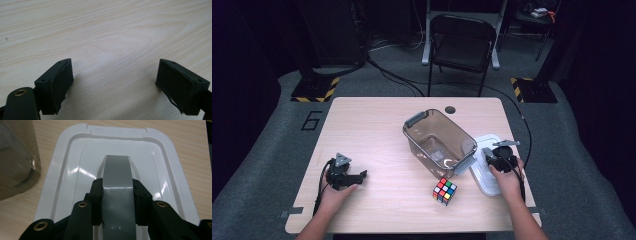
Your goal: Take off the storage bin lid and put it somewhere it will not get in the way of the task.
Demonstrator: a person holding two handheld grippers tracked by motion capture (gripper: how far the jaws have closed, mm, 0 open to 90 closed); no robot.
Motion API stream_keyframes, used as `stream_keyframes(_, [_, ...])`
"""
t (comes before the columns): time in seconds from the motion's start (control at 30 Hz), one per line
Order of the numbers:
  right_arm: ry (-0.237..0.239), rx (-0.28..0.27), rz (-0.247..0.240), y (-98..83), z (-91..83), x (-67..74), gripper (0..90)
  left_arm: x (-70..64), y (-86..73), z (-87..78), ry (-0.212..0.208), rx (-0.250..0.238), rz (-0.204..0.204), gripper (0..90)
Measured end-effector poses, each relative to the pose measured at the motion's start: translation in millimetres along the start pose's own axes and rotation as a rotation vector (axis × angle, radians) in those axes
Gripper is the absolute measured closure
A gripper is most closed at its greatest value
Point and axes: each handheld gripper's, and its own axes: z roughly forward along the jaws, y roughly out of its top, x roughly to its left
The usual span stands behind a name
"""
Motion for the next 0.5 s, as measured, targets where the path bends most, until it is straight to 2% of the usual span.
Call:
stream_keyframes(0.27, [0.001, -0.001, 0.002, -2.0, 1.5, 0.2, 66.2, -0.1, 0.0, 0.0, 0.000, 0.000, -0.001, 13.7])
stream_keyframes(0.43, [0.010, -0.011, -0.005, -1.1, -1.1, 0.5, 58.4, -0.1, 0.0, 0.0, 0.002, 0.000, 0.000, 13.7])
stream_keyframes(0.5, [0.012, -0.016, 0.006, -0.5, -3.4, 1.3, 55.9, -0.1, 0.0, 0.0, 0.000, 0.000, -0.001, 13.7])
